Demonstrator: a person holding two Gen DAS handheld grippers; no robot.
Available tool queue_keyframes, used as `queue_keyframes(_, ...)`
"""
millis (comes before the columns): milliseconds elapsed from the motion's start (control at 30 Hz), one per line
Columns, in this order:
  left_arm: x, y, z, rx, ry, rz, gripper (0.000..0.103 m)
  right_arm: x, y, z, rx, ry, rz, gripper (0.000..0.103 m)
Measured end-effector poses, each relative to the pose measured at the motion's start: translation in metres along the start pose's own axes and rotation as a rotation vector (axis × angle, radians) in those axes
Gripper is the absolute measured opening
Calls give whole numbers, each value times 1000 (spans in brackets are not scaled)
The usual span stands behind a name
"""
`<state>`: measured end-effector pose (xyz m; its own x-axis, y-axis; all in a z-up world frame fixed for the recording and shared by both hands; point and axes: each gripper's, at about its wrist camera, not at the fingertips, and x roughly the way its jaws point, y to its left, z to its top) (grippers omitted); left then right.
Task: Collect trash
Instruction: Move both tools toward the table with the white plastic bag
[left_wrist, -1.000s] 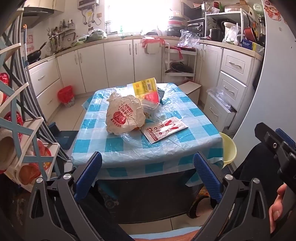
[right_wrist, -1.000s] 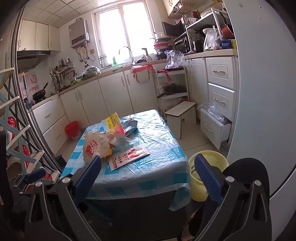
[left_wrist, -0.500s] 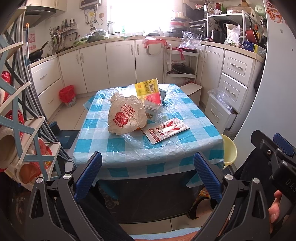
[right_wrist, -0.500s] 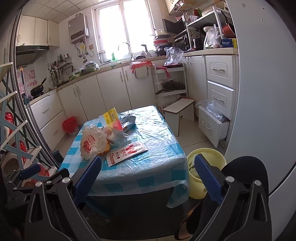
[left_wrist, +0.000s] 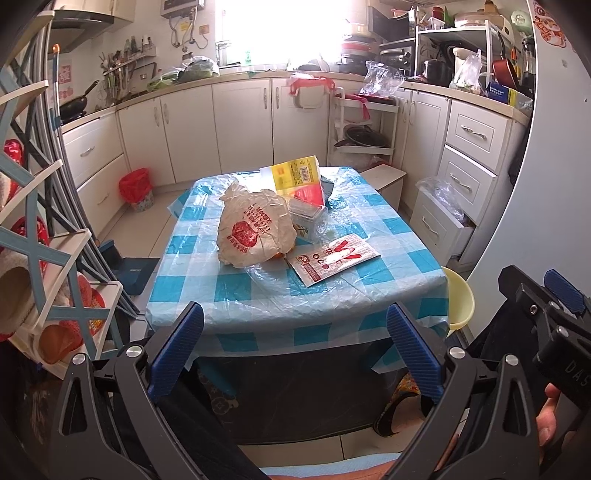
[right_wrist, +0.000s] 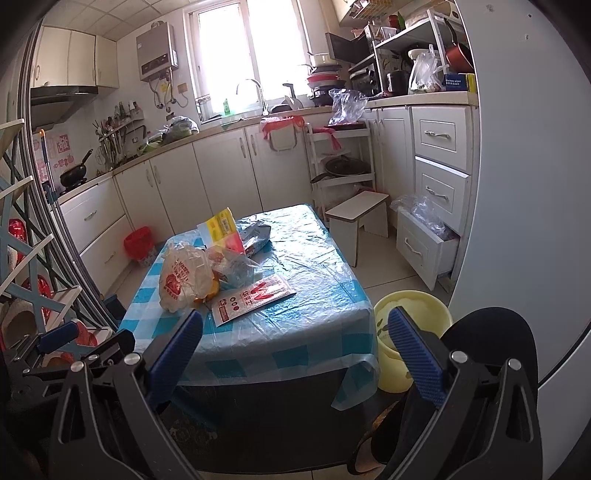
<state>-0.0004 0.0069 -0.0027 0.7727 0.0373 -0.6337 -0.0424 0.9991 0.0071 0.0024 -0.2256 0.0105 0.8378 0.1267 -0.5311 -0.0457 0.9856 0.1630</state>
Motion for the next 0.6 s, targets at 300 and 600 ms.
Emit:
queue_keyframes(300, 0, 1, 0, -2, 0, 1, 95, 0, 0, -2, -2, 2, 0, 96)
queue_keyframes(600, 0, 1, -1, -4, 0, 1, 95, 1, 1, -3, -6, 9, 5, 96)
